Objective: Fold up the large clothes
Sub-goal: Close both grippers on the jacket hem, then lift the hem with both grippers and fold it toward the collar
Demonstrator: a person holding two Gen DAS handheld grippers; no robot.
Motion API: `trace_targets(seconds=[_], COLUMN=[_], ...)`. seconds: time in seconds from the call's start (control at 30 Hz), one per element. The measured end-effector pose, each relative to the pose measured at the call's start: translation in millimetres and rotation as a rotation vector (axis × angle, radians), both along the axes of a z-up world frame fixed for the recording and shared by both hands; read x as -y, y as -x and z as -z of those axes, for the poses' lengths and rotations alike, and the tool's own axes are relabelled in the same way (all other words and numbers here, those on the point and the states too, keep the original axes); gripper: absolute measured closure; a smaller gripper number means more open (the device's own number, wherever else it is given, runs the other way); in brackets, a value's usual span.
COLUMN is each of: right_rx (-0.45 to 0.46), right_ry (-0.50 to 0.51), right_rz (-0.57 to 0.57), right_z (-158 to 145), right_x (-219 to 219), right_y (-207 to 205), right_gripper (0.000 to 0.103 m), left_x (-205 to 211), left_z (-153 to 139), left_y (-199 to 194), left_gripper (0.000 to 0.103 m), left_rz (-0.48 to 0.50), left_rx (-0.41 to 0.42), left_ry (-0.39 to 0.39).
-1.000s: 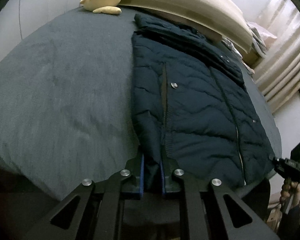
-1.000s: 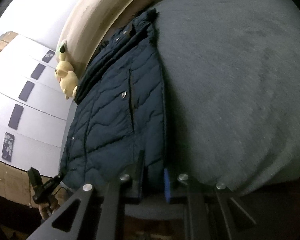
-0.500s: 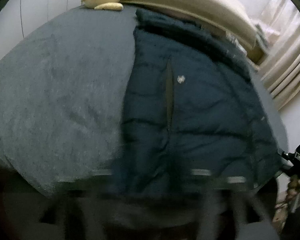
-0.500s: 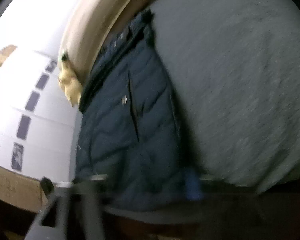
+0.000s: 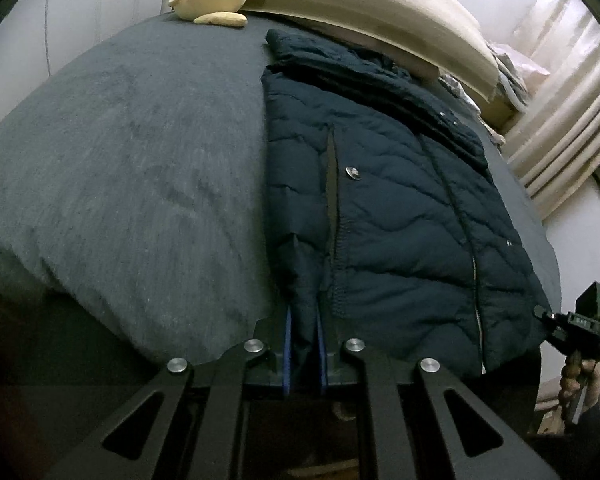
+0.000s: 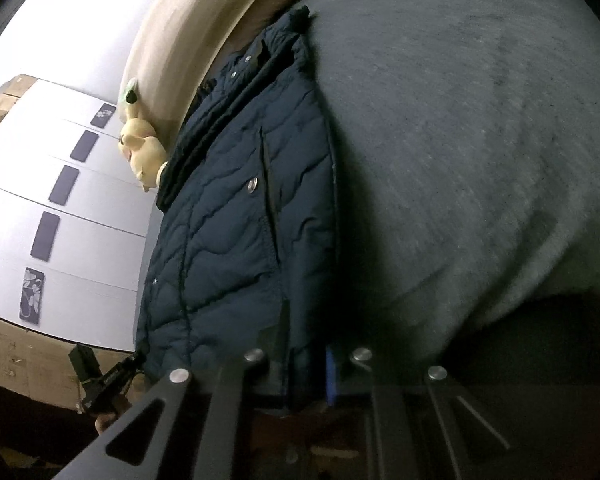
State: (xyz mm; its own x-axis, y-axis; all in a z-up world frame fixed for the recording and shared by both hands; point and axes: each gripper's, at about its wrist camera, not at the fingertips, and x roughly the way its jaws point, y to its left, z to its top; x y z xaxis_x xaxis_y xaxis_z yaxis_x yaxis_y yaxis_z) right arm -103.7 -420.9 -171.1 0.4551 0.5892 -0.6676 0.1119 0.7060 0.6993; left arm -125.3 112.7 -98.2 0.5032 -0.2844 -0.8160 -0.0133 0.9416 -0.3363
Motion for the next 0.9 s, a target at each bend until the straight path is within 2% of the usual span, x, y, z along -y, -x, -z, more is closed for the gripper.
trace_targets(seconds=[0.17,0.33,0.43,0.53,0.6,0.63,0.67,0.7,0.73,0.83,0.87,0.9], right_rx=[0.0,0.029,0.021,-0.002,-0.005,0.002,0.013,0.019,0.03,0.019,0.002,-0.014], right_ry=[-0.011,-0.061,-0.058,-0.074,-0.078,-0.067,-0.066,-0.075,-0.077,-0.064,-0.05,-0.041], right_rz=[0.005,0.006,0.008,0.025,0.04,0.044,0.048,0.052,0.06,0.045,0.034,0.025], right_z=[1.9,-3.1,0.2,7.5,9.9,9.6,8.1,7.1,5.4,6.3,8.4,9.9], right_x=[-2.8,5.0,4.5,7.8,9.4,10.1,10.4,11.6,12.3,9.8,7.1,3.8], right_y=[-6.0,-3.8,-3.7,-3.1,-3.1,-2.2,-2.1,-1.8,-1.6,-5.8,-7.6,-10.2], right_gripper=[0.09,0.09,0.09,0.086,0.082,0.074,0.057,0.044,0.03,0.034,0.045,0.055], left_x=[1.9,-4.9,-6.5,-9.1,-10.8,-12.0,-12.6,-13.0,-13.1,-5.8,-3.7,-1.1], left_z=[1.9,0.3,3.6,3.9,2.9,2.3,1.7,0.7,1.5,13.3,17.2,22.9], left_y=[-10.0,-2.5,-1.8,-1.0,-0.9,-1.0,-1.2,-1.8,-2.8,-8.5,-9.9,-10.3], left_gripper=[0.093,0.093,0.093,0.088,0.08,0.066,0.057,0.037,0.031,0.031,0.033,0.046], left_rz=[-0.011,-0.019,-0.022,-0.023,-0.034,-0.036,-0.039,-0.05,-0.056,-0.02,-0.012,-0.006], left_rx=[-0.007,0.009,0.007,0.004,0.015,0.018,0.021,0.026,0.025,-0.037,-0.057,-0.085], left_ry=[-0.004,0.038,0.046,0.054,0.048,0.043,0.039,0.032,0.036,0.031,0.02,0.011])
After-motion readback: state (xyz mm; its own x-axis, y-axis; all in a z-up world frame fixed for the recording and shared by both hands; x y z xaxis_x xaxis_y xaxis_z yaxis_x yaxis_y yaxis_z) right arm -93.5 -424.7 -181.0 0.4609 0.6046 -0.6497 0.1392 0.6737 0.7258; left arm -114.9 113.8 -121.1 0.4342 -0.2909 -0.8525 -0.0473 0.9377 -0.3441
